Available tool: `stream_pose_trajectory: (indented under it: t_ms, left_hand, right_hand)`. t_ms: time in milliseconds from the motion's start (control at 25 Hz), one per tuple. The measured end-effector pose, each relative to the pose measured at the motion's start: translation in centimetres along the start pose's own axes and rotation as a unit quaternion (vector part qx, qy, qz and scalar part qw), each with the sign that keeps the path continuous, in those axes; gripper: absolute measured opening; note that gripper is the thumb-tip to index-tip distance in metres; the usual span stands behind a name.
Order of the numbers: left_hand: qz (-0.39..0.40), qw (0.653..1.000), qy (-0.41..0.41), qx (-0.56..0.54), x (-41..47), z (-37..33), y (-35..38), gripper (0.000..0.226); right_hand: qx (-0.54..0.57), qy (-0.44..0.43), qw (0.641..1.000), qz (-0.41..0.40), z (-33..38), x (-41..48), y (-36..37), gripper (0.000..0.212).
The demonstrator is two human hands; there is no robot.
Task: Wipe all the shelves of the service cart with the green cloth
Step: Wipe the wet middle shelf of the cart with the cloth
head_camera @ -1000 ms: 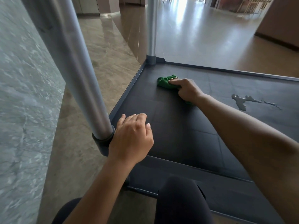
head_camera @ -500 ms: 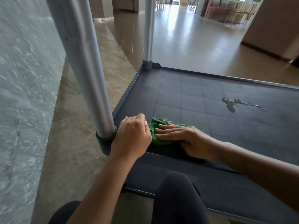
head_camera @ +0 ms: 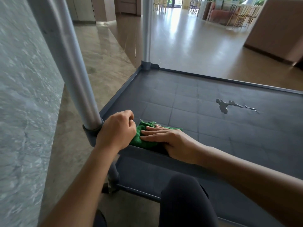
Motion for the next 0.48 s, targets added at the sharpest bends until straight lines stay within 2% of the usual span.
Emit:
stream_pose_trajectory:
  t_ms: [240,480]
  left_hand:
    - [0.009,1.000,-0.011,0.001,0.9,3.7,-1.2,0.010]
    - [0.010,1.000,-0.007,0.004,1.1,3.5,-1.3,0.013]
  right_hand:
    - [0.012,0.012,1.000,-0.012,1.4,3.0,1.7,0.057]
    - [0.012,0.024,1.000,-0.008,1.2,3.2,1.6,0.058]
Point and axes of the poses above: each hand's wrist, its own x-axis towards the middle knuckle, its own y-axis out of the palm, z = x × y, the point moved 9 cm from there along x, towards the middle knuckle, and after that the axes turned 1 degree about x, right-handed, at the moved point
